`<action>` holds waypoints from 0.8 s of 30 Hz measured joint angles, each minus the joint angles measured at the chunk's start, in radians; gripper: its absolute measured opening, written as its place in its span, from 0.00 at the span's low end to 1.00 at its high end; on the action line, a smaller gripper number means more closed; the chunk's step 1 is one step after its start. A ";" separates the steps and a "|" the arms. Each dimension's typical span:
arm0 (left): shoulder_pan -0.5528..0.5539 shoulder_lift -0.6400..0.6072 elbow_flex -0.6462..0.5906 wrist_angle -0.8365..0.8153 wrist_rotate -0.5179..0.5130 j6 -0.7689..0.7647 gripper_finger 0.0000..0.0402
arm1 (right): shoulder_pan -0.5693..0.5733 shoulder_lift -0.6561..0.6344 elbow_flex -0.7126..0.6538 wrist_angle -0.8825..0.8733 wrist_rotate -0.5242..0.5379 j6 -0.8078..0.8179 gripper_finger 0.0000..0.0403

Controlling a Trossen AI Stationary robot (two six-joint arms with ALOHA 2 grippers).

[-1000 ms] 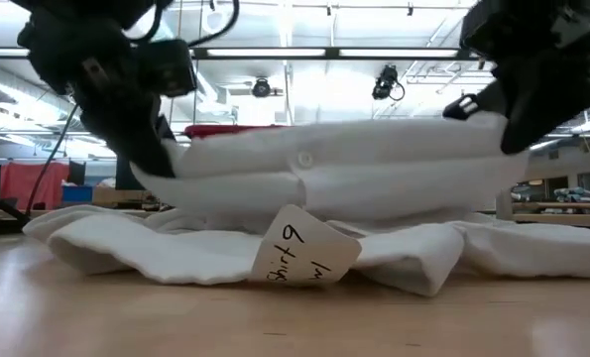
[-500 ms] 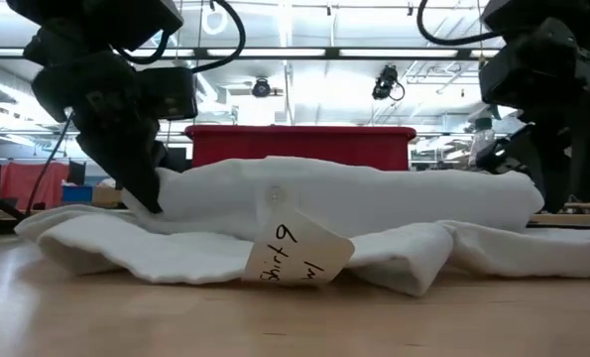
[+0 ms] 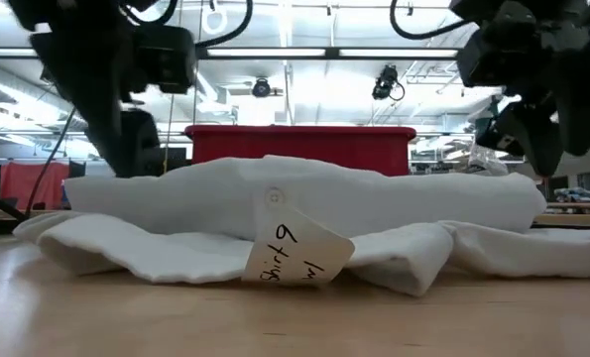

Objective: Fold Laundry from Bin
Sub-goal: Fold the white polo shirt

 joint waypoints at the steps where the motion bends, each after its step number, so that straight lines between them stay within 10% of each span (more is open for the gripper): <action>1: 0.000 -0.009 0.011 -0.041 -0.001 0.016 0.70 | -0.004 0.000 0.014 -0.009 -0.008 0.000 0.39; 24: 0.010 0.366 0.282 0.176 -0.104 0.109 0.58 | -0.056 0.307 0.025 0.489 0.317 -0.048 0.39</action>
